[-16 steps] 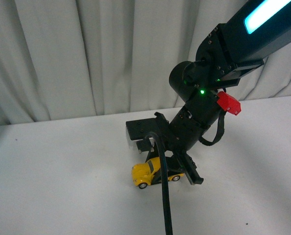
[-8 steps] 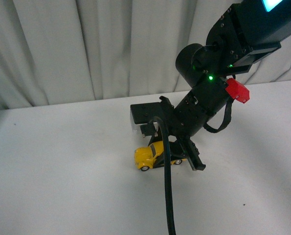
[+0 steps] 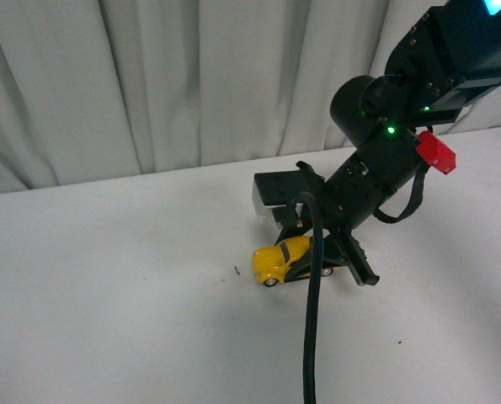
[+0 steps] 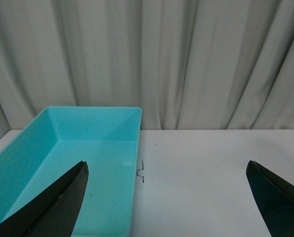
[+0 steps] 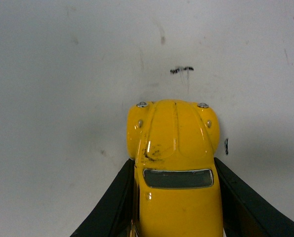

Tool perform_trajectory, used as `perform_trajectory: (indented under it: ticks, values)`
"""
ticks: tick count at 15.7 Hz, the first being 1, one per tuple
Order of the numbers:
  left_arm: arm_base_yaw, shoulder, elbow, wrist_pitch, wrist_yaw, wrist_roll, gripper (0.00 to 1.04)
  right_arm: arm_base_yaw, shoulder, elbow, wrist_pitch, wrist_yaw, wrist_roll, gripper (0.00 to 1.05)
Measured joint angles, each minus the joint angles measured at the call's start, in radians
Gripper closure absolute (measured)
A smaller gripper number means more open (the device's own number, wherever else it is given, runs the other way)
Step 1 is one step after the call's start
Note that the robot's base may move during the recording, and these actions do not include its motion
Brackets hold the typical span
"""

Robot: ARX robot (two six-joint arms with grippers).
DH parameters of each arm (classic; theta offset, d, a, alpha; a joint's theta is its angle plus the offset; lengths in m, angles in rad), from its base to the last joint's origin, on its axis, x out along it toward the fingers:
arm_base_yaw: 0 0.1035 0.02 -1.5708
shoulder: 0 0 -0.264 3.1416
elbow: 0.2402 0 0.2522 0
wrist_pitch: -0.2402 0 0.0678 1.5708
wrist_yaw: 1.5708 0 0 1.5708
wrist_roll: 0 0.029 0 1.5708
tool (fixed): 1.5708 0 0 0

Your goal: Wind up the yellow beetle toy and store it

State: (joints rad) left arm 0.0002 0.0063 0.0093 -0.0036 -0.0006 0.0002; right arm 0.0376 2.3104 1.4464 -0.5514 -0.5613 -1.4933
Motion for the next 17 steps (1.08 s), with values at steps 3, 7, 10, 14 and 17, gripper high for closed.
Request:
perform_trajectory:
  ticks: [3, 7, 10, 14, 17]
  values:
    - [0.0, 0.0, 0.0, 0.0, 0.0, 0.0, 0.07, -0.062, -0.026, -0.058, -0.001, -0.011, -0.05, 0.64]
    - [0.0, 0.0, 0.0, 0.0, 0.0, 0.0, 0.07, -0.155, -0.076, -0.154, -0.01, -0.016, -0.116, 0.64]
    - [0.0, 0.0, 0.0, 0.0, 0.0, 0.0, 0.07, -0.219, -0.108, -0.214, -0.021, -0.011, -0.178, 0.64]
    - [0.0, 0.0, 0.0, 0.0, 0.0, 0.0, 0.07, -0.25, -0.114, -0.218, -0.048, -0.006, -0.227, 0.64]
    - [0.0, 0.0, 0.0, 0.0, 0.0, 0.0, 0.07, -0.268, -0.094, -0.209, -0.094, 0.031, -0.232, 0.24]
